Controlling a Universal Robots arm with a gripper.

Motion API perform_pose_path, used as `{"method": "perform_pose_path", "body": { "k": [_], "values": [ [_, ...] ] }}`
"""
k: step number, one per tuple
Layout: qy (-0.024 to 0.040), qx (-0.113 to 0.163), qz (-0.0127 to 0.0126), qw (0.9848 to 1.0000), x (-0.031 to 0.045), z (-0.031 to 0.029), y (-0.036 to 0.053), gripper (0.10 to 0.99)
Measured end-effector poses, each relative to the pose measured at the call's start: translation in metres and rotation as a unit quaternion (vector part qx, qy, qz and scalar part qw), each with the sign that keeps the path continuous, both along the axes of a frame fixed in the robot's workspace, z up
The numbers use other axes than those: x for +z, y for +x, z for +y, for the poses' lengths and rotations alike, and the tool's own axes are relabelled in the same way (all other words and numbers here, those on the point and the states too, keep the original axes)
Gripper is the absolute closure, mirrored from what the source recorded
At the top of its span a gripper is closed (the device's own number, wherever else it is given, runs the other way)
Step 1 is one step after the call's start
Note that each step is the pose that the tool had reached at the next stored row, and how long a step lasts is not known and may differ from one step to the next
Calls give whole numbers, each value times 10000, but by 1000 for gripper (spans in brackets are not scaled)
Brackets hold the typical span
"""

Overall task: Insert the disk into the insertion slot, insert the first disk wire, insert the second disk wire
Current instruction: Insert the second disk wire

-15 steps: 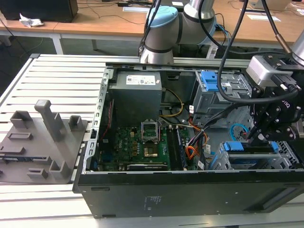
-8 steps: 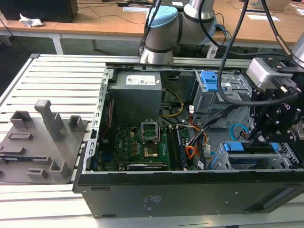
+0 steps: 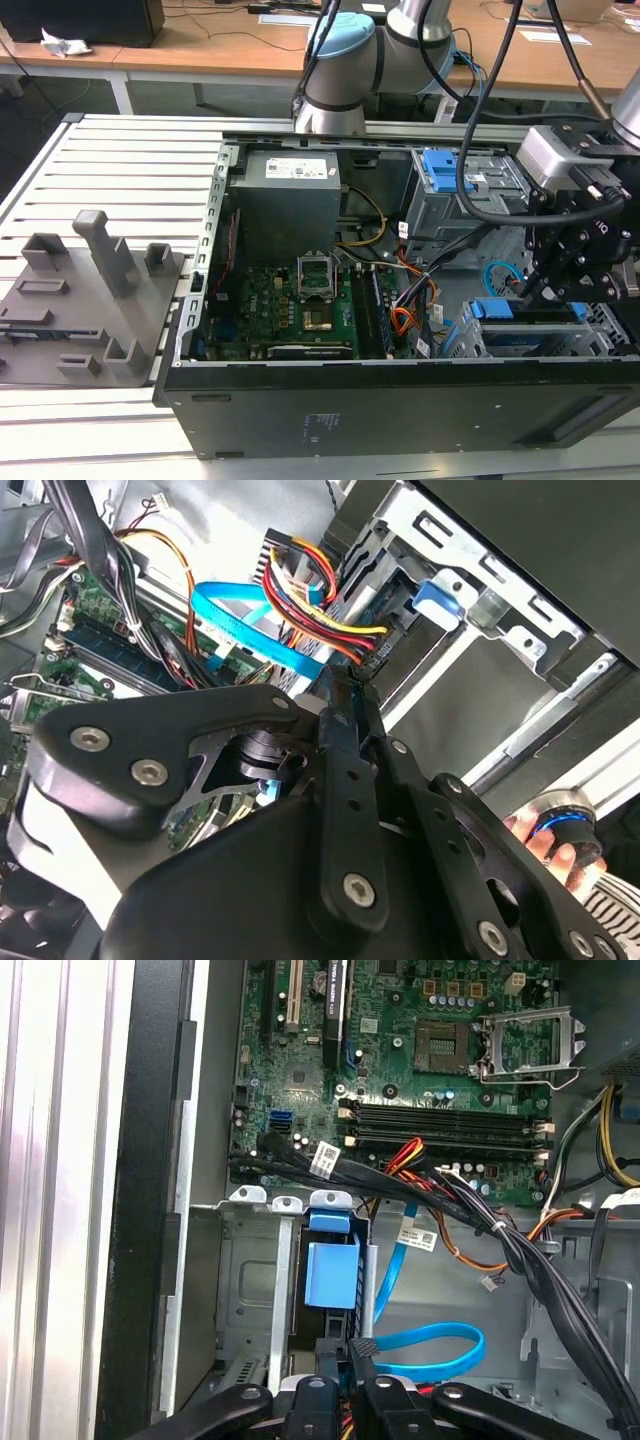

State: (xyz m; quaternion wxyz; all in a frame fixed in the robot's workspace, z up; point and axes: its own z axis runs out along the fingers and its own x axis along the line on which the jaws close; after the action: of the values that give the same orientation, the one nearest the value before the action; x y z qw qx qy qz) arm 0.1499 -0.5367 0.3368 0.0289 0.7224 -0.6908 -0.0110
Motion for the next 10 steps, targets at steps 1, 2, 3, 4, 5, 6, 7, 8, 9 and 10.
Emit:
{"method": "perform_pose_path", "body": {
  "k": [1, 2, 3, 4, 5, 6, 7, 8, 9, 10],
  "values": [
    [0, 0, 0, 10000, -1, 0, 0, 922],
    [-5, 0, 0, 10000, 3, 0, 0, 847],
    [-4, 0, 0, 10000, 113, 0, 0, 847],
    [-4, 0, 0, 10000, 186, 0, 0, 847],
    [-4, 0, 0, 10000, 266, 0, 0, 847],
    [-4, 0, 0, 10000, 313, 3, 0, 847],
    [-5, 0, 0, 10000, 363, 11, 0, 847],
    [-7, 0, 0, 10000, 484, 29, 0, 867],
    [-8, 0, 0, 10000, 547, 35, 0, 929],
    [-8, 0, 0, 10000, 588, 37, 0, 929]
  ]
}}
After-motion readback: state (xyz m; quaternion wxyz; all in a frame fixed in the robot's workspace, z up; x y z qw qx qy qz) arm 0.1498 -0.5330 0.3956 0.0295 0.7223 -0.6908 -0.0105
